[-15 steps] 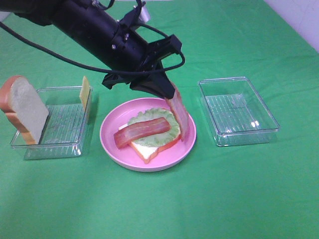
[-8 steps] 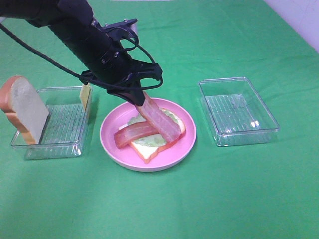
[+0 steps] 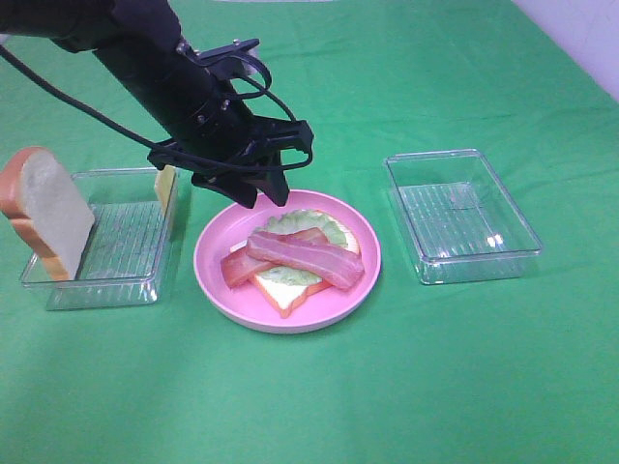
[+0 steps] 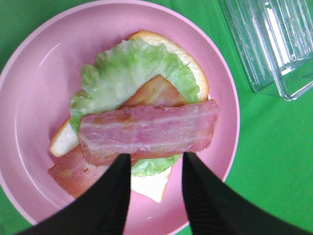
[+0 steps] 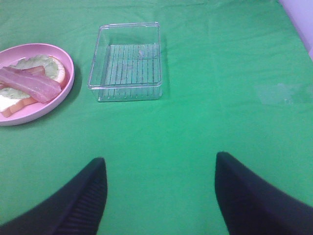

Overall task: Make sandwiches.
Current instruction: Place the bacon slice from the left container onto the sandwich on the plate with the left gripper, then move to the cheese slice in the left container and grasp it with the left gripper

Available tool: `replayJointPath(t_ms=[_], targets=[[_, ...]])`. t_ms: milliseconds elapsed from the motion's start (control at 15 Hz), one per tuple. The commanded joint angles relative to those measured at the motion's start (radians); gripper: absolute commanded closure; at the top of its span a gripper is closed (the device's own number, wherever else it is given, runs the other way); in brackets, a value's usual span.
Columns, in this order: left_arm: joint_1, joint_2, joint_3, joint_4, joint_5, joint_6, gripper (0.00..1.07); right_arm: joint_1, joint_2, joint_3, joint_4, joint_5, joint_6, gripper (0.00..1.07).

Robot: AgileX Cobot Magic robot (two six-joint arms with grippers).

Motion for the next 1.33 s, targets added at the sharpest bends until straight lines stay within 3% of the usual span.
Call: replayJointPath(t_ms=[67,200,333,400,533,600,733,933,1133,1333], targets=[[-0.004,-0.004,-0.009,0.023,0.000,-0.028,0.49,-0.008,-0.007,0.001,0.003,-0.006,-0.009,0.47],[-0.001,-0.032,-0.017,0.074,0.006,-0.090,0.49,-0.008,-0.007,0.001,0.003,-0.006,-0.009,0.47],[-0.001,-0.071,-0.074,0.187,0.078,-0.198,0.49,-0.008,-0.007,0.001,0.003,-0.006,-0.009,0.47],[-0.001,-0.071,-0.074,0.187,0.078,-0.198,0.49,-0.008,-0.007,0.001,0.003,-0.006,-0.009,0.47],[-0.001,-0.069,-0.213,0.319,0.285,-0.285,0.49,-0.008,-0.007,0.001,0.003,-0.006,-0.009,0.47],[-0.001,-0.069,-0.240,0.341,0.312,-0.297,0.49,-0.008,-0.007,0.001,0.003,-0.006,-0.009,0.47],[-0.001,-0.068,-0.352,0.483,0.454,-0.410,0.49,-0.008,-0.007,0.001,0.003,-0.006,-0.009,0.47],[0.023,-0.064,-0.359,0.557,0.502,-0.436,0.49,-0.008,-0.007,0.001,0.003,-0.006,-0.009,0.47],[0.117,-0.010,-0.357,0.511,0.525,-0.475,0.49,-0.008,-0.007,0.001,0.003,-0.006,-0.009,0.47],[0.128,0.058,-0.357,0.522,0.518,-0.475,0.46,-0.008,-0.007,0.001,0.003,-0.006,-0.009,0.47]])
